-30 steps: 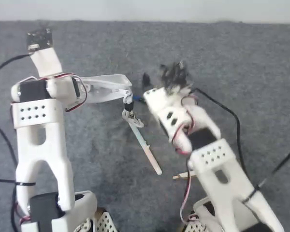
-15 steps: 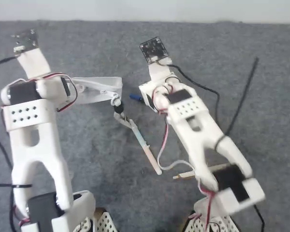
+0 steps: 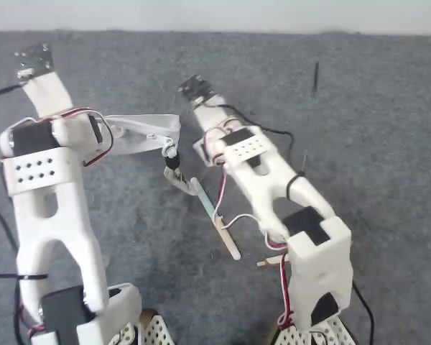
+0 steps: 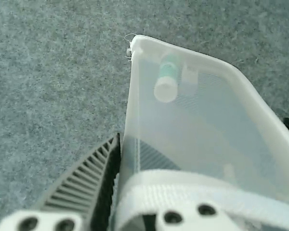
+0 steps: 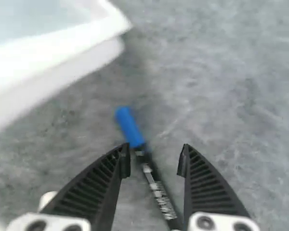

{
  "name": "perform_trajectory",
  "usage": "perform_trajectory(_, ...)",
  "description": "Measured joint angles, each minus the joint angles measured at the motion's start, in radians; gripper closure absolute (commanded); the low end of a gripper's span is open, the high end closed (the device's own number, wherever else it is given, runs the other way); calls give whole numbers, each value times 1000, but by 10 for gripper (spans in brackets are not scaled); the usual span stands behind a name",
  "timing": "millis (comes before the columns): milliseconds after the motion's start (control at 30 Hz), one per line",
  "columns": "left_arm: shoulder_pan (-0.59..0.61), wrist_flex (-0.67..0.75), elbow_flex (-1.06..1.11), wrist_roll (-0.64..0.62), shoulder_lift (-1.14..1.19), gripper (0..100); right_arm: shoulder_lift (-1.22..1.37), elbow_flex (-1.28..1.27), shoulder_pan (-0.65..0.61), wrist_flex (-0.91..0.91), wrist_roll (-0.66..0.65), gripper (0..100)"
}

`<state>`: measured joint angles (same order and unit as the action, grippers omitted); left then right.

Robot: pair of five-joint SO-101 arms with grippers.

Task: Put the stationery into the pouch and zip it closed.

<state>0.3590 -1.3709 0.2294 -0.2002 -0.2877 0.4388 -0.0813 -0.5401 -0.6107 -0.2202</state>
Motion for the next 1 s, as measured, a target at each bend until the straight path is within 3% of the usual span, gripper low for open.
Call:
perform_trajectory(367, 0, 0, 0, 0, 0, 987, 133, 98, -8, -17, -9, 852)
perform_trajectory(567, 0, 0, 0, 0, 0, 987, 213, 259, 8, -172, -9, 998)
perform_trajectory(1000, 0, 0, 0, 0, 0, 987, 259, 448, 71, -457, -9, 976)
